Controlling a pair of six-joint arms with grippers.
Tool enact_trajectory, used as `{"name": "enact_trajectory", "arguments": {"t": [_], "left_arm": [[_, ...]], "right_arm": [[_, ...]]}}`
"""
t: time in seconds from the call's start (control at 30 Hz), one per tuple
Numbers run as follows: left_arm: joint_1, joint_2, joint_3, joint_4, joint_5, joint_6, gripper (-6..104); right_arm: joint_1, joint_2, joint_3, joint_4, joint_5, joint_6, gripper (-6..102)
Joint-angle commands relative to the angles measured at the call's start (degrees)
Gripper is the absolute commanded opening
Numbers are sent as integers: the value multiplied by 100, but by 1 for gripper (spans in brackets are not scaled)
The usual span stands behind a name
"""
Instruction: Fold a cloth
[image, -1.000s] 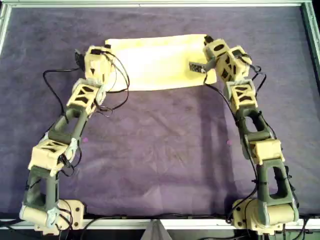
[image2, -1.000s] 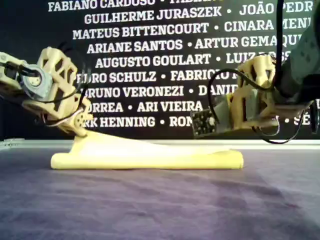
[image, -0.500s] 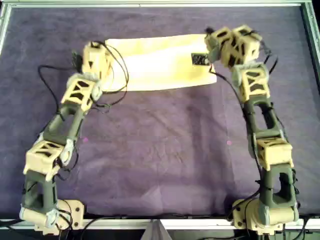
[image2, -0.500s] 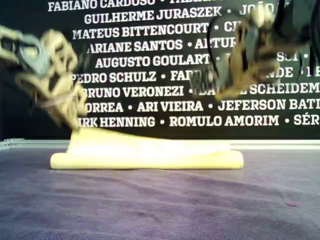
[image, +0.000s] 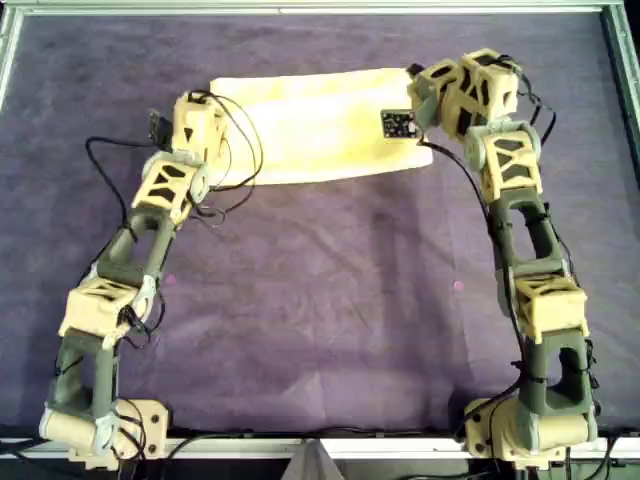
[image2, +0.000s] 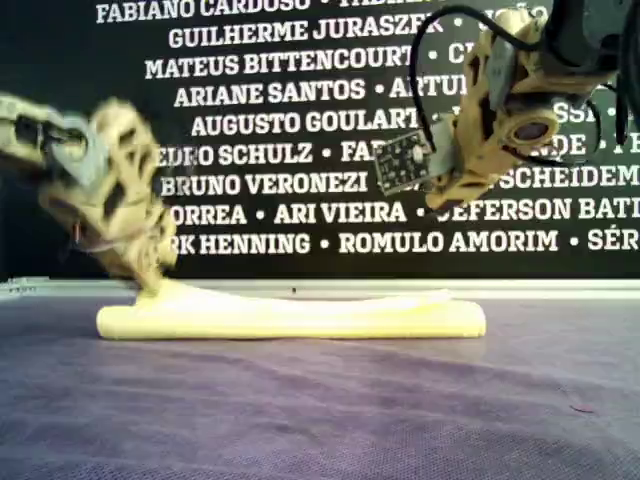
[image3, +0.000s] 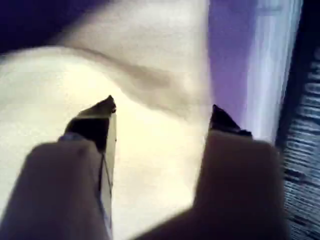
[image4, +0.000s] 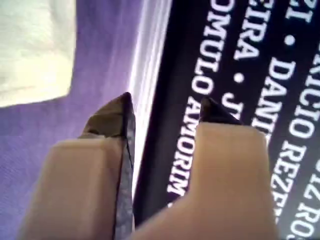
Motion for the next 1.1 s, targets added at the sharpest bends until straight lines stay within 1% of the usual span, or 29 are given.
{"name": "enact_trajectory", "arguments": {"t": [0.0, 0.1, 0.13, 0.2, 0.3, 0.33, 0.37, 0.4, 0.47, 0.53, 0.57, 0.6, 0.63, 0.7, 0.77, 0.83, 0.87, 0.9, 0.93, 1.0, 1.03, 1.07], "left_arm": [[18, 519, -923, -53, -26, 62, 66], [-123, 580, -554, 686, -44, 53, 66], [-141, 712, -492, 1020, -44, -9, 66], [-193, 1318, -501, 1538, 9, -35, 66], [-193, 1723, -378, 2039, 44, -18, 66], [-185, 1521, -299, 2109, -44, -9, 66], [-141, 1371, -193, 2153, -53, 35, 66], [-114, 1230, -220, 2171, -53, -18, 66], [-53, 1415, -369, 2180, -44, -26, 66], [-105, 1767, -404, 2206, -26, -26, 66], [-114, 1872, -360, 2224, 35, -26, 65], [-123, 1854, -237, 2250, -35, -9, 66], [-132, 1696, -44, 2241, -44, 62, 66], [-44, 1266, 26, 2145, -44, 70, 66], [53, 1134, -325, 2048, 44, -26, 66], [0, 949, -633, 2083, 44, -26, 66], [-79, 756, -615, 2083, -35, 0, 66], [-158, 396, -642, 2004, -35, 62, 66], [-185, 105, -703, 1934, -44, 70, 67], [-149, -105, -1222, 1608, -35, 53, 67], [-132, 0, -1661, 1485, -35, -18, 66], [-123, 9, -2013, 1389, 44, -35, 66]], "right_arm": [[-70, 360, -308, 97, -35, -35, 54], [-88, 316, -299, 114, -35, -35, 54], [-88, 316, -299, 158, -35, -35, 54], [-88, 431, -299, 299, -35, -35, 54], [-79, 466, -422, 677, -44, -35, 54], [-79, 475, -431, 809, -44, -35, 54], [-79, 510, -439, 923, -44, -35, 54], [-79, 589, -439, 1037, -44, -35, 54], [-88, 817, -387, 1292, -44, -35, 54], [-97, 1099, -325, 1608, -44, -35, 54], [-88, 1248, -308, 1784, -44, -35, 54], [-79, 1371, -308, 1978, -44, -35, 54], [-70, 1468, -308, 2171, -44, -35, 54], [-79, 1644, -413, 2531, -44, -35, 54], [-88, 1811, -422, 2830, -44, -44, 54], [-62, 2021, -413, 3120, -53, -44, 54], [-26, 2101, -422, 3199, -53, -44, 54], [-9, 2101, -422, 3208, -53, -44, 54], [-9, 2057, -431, 3199, -53, -44, 54], [-26, 1960, -396, 3146, -53, -44, 54], [-53, 1916, -316, 3111, -53, -44, 54], [-70, 1819, -316, 3067, -44, -53, 54]]}}
